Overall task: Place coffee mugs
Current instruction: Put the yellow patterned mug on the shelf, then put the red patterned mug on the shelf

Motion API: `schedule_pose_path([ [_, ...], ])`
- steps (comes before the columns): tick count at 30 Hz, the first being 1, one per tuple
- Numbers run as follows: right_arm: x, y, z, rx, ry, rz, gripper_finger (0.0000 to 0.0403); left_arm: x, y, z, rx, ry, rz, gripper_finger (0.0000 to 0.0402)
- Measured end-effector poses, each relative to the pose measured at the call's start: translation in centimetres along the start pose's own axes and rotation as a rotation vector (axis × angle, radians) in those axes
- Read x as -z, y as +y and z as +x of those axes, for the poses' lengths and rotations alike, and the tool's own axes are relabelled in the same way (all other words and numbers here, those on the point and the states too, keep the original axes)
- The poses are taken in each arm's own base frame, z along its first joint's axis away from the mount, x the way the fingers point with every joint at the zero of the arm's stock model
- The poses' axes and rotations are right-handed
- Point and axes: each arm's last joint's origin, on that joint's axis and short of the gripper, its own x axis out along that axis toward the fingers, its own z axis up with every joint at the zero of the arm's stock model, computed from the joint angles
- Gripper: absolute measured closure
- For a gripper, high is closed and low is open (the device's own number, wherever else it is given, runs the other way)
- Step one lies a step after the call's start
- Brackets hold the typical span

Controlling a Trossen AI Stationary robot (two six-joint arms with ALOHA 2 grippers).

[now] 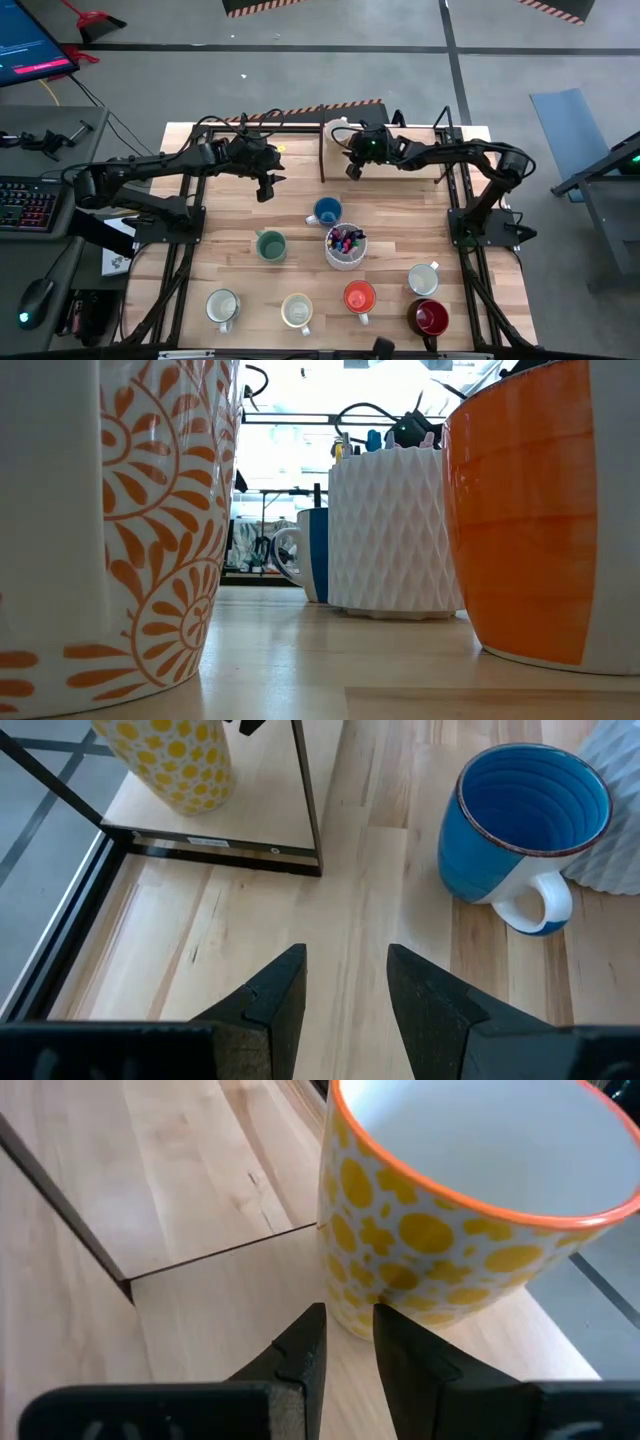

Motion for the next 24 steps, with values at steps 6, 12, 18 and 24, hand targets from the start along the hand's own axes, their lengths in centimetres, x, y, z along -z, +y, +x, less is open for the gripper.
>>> schedule_pose_path([
  [6,1.1,-0.3,1.4,0.006,0.021,0.01,0.0327,0.0,-0.1,0.0,0.004,-0.001,0.004,0.0271],
  [12,1.2,-0.3,1.6,0.009,0.024,0.031,0.0327,-0.1,-0.5,0.0,0.017,-0.002,0.015,0.0271],
  [18,1.0,-0.6,0.7,0.123,0.067,0.063,0.0327,-0.1,-0.6,0.0,0.02,-0.002,0.018,0.0271],
  [24,-0.4,0.5,-3.5,0.214,0.141,0.111,0.0327,-0.1,-0.6,0.0,0.02,-0.001,0.018,0.0271],
])
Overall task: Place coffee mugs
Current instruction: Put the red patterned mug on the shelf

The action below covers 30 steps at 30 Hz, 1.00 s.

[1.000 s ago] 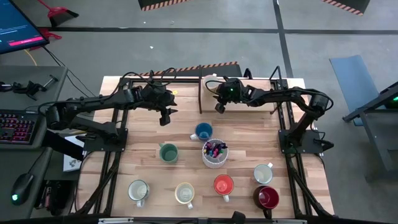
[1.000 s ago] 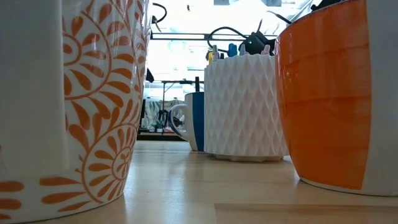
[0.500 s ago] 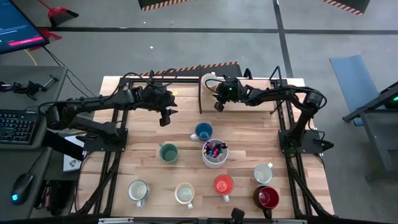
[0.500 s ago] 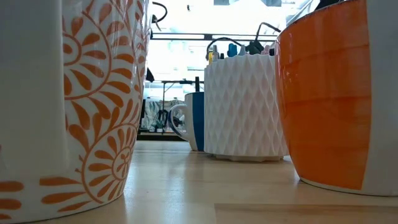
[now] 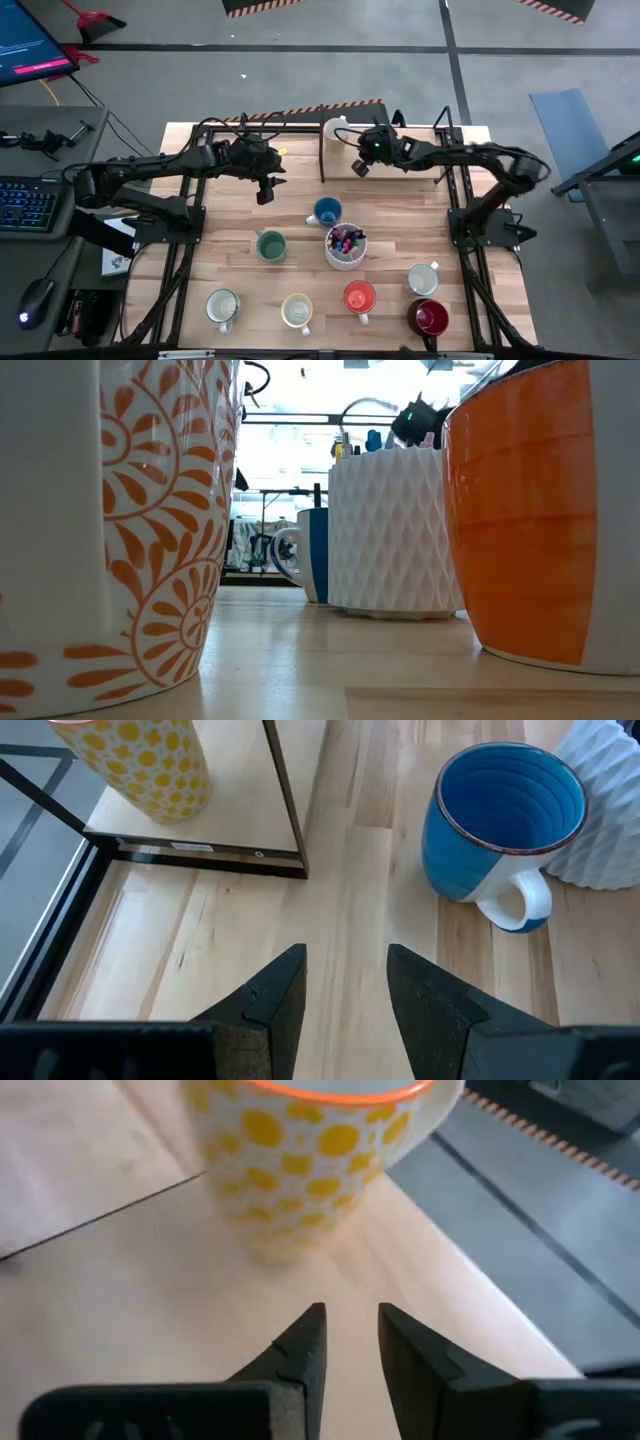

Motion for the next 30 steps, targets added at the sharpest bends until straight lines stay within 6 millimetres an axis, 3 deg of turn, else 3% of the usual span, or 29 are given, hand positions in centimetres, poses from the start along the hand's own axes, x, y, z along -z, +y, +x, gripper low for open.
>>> schedule_pose_path([
  [7,-0.1,1.5,-8.5,-0.166,0.043,0.009,0.0327,0.8,-0.5,0.0,0.037,0.092,-0.106,0.0271],
  [12,1.4,2.5,-12.6,-0.251,0.131,0.027,0.0327,1.5,-3.1,-0.4,0.118,0.232,-0.181,0.0271],
  [17,2.7,3.3,-14.8,-0.226,0.188,-0.003,0.0327,0.2,-6.6,-1.9,0.213,0.274,-0.136,0.0271],
  [22,3.7,4.2,-15.8,-0.246,0.249,-0.022,0.0327,-0.7,-9.8,-3.3,0.267,0.273,-0.097,0.0271],
  [30,5.9,6.0,-17.7,-0.365,0.443,-0.012,0.0327,-0.3,-12.4,-4.1,0.172,0.247,-0.049,0.0271],
])
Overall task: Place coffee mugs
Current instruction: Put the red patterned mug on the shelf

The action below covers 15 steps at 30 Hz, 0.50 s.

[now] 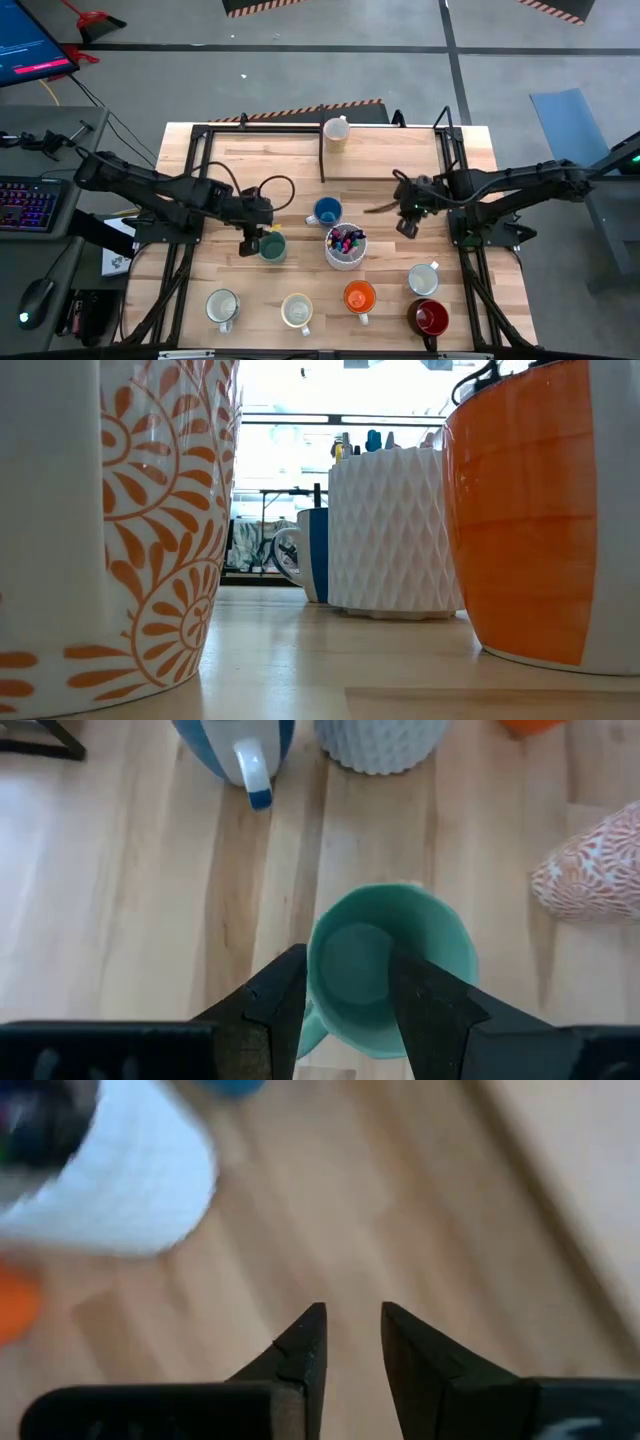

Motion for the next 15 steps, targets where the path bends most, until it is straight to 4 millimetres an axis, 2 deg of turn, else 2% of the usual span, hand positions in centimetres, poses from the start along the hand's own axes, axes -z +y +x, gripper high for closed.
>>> schedule_pose_path([
  [5,2.0,1.9,-0.4,-0.075,0.117,0.033,0.0327,0.1,-0.3,-0.1,-0.046,-0.017,0.017,0.0271],
  [15,5.8,5.5,-1.6,-0.159,0.218,0.077,0.0327,-0.1,-0.1,-0.1,-0.096,-0.044,0.015,0.0271],
])
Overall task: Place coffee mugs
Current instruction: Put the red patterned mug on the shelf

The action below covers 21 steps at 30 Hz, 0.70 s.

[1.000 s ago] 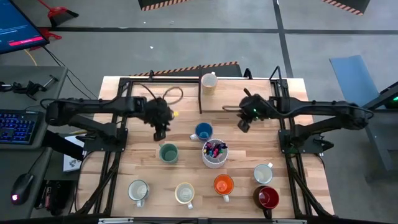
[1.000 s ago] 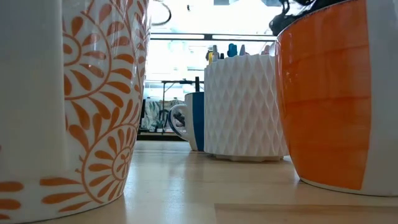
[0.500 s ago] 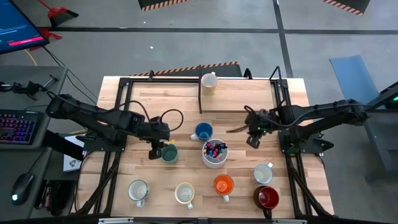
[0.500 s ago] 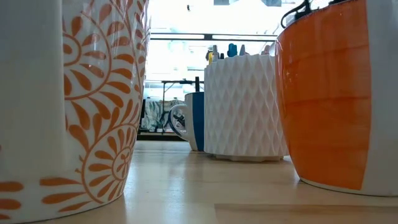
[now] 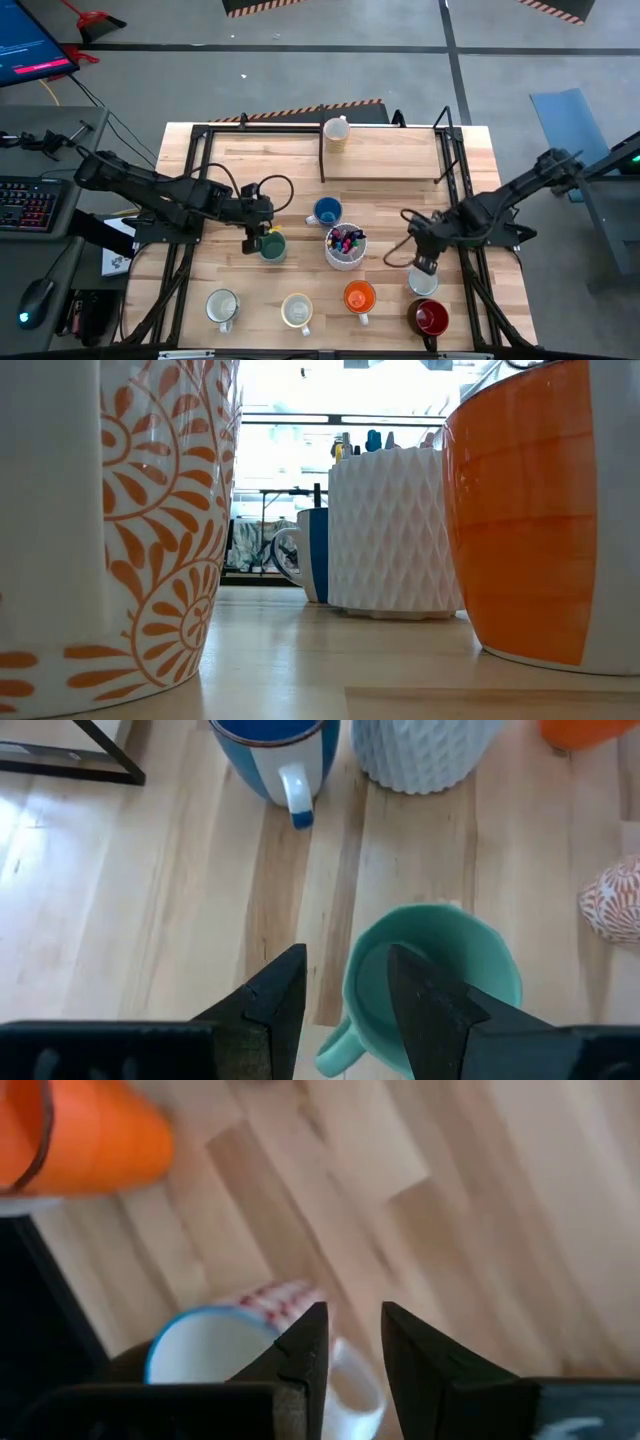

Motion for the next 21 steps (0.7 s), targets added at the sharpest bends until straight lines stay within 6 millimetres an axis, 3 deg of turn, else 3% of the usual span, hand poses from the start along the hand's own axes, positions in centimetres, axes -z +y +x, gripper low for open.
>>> schedule_pose_path([
  [10,2.7,1.6,0.3,-0.003,0.045,0.05,0.0327,-0.5,0.0,0.0,-0.015,-0.052,-0.003,0.0271],
  [21,3.3,3.0,3.0,0.101,0.099,0.026,0.0327,-0.5,0.0,0.0,-0.018,-0.056,-0.004,0.0271],
])
